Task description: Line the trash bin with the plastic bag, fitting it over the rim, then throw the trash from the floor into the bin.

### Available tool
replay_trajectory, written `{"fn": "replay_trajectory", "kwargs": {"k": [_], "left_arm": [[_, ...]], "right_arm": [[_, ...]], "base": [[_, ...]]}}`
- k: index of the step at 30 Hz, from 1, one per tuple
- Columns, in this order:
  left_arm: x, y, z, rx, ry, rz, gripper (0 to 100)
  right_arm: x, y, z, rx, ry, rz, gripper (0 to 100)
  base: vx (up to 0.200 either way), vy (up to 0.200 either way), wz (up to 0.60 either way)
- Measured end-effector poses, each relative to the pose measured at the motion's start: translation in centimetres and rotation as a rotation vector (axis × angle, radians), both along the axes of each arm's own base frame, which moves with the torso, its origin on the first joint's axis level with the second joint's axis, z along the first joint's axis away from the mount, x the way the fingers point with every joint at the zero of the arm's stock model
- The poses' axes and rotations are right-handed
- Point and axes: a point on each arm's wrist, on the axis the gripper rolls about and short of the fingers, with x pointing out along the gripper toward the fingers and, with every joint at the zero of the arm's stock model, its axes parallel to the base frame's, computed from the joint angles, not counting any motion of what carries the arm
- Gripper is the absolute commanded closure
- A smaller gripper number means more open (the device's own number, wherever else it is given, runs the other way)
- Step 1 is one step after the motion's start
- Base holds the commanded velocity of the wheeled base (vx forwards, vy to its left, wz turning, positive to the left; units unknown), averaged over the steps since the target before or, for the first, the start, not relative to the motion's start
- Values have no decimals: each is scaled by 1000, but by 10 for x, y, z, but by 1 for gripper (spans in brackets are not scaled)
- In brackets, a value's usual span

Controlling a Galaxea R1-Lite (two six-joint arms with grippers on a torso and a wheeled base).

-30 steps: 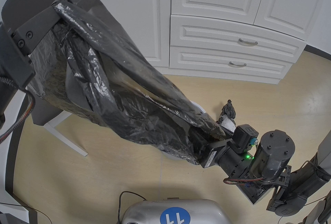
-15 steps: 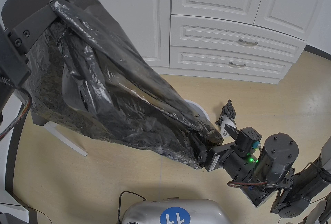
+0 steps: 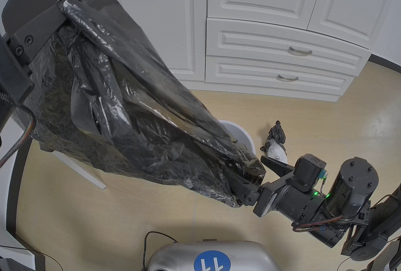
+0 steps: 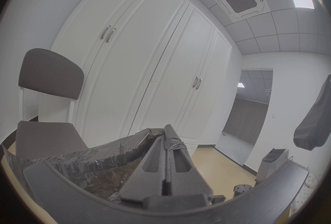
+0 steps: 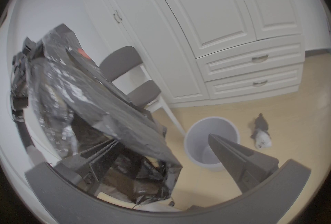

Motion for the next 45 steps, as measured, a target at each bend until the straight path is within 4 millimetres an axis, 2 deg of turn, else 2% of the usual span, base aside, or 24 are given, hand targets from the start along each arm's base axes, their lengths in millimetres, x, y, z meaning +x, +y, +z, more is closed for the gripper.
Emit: {"fn": "replay_trajectory", "kwargs": {"k": [5, 10, 33, 34, 45], "left_arm": [[-2, 2, 1, -7, -5, -2, 100], [-3, 4, 3, -13, -9, -2, 100], [-7, 4, 2, -13, -11, -24, 100], [-7, 4, 2, -13, -11, -24, 100], [-7, 4, 0, -6, -10, -23, 100]], "right_arm": [[0, -11, 3, 42, 23, 26, 0], [-2, -13, 3, 44, 25, 30, 0], [-2, 2, -9, 66, 21, 55, 0], [-2, 2, -10, 63, 22, 54, 100], [-2, 2, -11, 50, 16, 31, 100]], "base": [[0, 0, 0], [0, 0, 0], [0, 0, 0], [0, 0, 0], [0, 0, 0]]}}
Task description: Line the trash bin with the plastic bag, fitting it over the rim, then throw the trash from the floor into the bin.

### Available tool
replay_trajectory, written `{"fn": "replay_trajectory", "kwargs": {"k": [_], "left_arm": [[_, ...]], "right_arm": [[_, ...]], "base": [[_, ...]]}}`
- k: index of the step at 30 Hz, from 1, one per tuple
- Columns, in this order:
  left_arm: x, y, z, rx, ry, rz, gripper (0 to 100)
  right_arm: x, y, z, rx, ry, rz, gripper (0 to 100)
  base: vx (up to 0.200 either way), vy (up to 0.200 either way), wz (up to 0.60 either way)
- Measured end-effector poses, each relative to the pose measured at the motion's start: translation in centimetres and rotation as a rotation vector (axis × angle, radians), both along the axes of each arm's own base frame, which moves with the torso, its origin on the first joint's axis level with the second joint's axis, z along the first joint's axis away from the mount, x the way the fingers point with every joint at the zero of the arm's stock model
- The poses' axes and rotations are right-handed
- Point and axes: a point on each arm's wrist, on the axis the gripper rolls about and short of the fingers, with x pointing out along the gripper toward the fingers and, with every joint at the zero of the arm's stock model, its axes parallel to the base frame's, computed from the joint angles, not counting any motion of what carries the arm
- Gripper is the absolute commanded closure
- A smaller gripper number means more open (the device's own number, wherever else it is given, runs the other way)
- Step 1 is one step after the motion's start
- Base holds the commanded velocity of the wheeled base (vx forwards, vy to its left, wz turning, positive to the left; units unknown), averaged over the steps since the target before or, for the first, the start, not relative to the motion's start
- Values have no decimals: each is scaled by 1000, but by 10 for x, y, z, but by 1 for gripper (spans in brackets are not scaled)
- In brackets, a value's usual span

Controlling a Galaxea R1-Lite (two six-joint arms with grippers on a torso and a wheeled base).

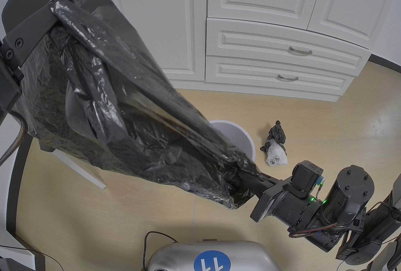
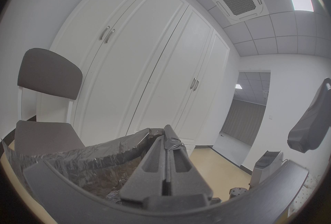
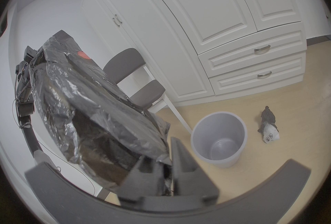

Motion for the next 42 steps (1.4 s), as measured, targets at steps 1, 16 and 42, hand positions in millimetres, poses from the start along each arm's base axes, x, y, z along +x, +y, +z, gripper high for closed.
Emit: {"fn": "replay_trajectory", "kwargs": {"k": [1, 16, 42], "left_arm": [[0, 0, 0, 3, -2, 2, 100], [7, -9, -8, 48, 27, 6, 100], [80, -40, -73, 336, 257, 173, 100]], "right_arm": [[0, 0, 0, -2, 0, 0, 100], [3, -7, 14, -62, -102, -99, 100], [6, -62, 75, -183, -386, -434, 100]], "base": [[0, 0, 0], [0, 0, 0], [0, 0, 0]]}}
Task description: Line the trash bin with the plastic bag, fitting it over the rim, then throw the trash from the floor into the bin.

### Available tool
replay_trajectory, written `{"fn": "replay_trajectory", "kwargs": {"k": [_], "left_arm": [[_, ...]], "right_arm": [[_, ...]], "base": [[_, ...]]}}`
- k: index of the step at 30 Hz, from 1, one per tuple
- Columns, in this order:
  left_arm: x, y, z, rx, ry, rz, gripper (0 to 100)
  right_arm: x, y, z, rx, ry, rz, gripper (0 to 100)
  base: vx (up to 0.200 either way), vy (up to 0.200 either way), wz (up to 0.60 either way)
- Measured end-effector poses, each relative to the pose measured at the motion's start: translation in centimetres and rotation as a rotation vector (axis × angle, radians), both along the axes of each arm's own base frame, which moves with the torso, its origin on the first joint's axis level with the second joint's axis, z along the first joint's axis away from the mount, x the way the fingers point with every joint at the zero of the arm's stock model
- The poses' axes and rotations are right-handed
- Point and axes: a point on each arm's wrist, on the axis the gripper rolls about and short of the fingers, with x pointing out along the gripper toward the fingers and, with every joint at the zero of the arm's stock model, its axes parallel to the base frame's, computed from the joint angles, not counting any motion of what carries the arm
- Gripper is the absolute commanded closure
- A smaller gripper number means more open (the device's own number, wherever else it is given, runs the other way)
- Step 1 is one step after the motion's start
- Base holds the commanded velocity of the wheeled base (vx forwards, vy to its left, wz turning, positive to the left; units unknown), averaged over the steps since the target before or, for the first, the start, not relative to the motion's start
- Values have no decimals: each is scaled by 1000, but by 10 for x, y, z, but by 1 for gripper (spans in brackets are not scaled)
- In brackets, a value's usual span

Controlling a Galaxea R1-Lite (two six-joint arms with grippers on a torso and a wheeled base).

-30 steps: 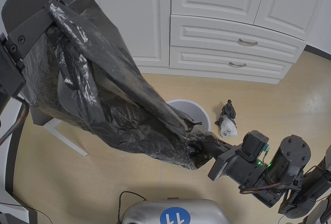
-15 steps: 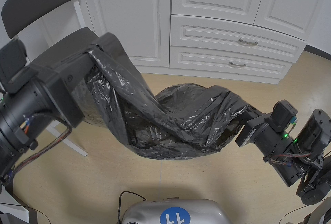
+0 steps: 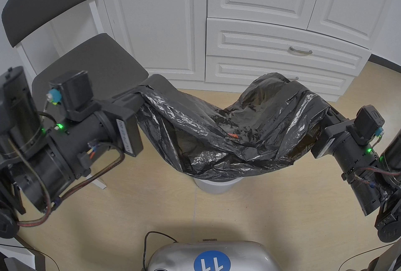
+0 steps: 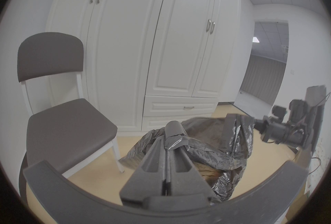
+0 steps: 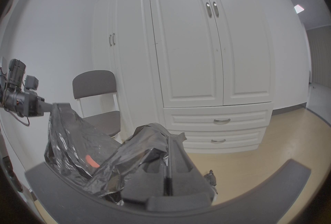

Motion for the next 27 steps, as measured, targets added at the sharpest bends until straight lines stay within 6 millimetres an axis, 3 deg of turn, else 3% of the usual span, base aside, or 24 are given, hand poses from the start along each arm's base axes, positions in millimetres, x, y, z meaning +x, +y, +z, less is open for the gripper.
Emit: {"fn": "replay_trajectory", "kwargs": {"k": [13, 27], "left_arm": [[30, 2, -17, 82, 35, 97, 100], [37, 8, -20, 103, 37, 135, 100]], "right_arm": [[-19, -19, -1, -209, -16, -176, 100], [-35, -28, -12, -290, 5, -187, 100]], "base": [[0, 0, 0], [0, 0, 0]]}}
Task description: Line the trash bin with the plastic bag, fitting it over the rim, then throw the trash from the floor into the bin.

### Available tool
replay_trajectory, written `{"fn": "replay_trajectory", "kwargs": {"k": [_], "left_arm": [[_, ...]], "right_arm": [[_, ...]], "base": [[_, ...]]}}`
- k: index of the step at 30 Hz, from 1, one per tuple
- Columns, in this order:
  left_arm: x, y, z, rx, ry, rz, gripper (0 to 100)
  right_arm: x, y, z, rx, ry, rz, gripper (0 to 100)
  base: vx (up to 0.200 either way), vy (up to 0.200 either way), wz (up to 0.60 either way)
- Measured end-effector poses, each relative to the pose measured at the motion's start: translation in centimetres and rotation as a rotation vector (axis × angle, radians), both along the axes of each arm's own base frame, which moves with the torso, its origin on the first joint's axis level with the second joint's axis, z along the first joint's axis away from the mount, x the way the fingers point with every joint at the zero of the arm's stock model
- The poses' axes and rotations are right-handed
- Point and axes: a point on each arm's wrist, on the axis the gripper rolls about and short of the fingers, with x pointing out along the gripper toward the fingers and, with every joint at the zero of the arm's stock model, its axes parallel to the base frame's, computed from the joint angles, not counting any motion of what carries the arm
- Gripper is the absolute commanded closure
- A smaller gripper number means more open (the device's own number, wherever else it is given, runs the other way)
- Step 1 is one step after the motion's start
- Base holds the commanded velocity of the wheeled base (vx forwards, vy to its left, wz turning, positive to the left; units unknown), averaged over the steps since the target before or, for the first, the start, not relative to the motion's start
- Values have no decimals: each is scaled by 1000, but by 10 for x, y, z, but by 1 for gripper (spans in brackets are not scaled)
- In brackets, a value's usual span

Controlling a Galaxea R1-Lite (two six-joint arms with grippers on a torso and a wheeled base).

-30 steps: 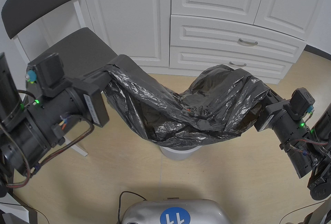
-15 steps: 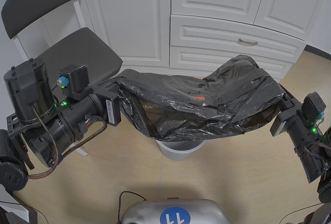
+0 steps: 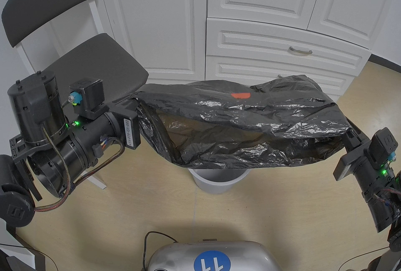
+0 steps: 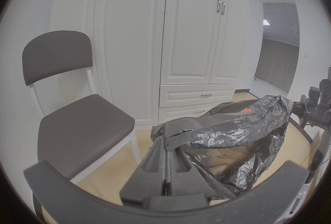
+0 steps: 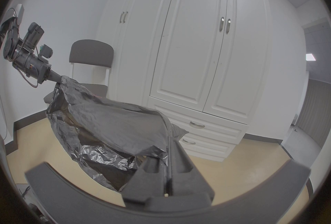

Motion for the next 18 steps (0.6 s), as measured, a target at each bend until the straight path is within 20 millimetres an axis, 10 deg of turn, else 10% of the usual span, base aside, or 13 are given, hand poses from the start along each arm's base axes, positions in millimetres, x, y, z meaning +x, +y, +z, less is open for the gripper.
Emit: {"fn": "replay_trajectory", "kwargs": {"k": [18], "left_arm": [[-3, -25, 2, -118, -140, -90, 100]], "right_arm": [[-2, 15, -17, -13, 62, 89, 100]], "base": [[0, 0, 0]]}}
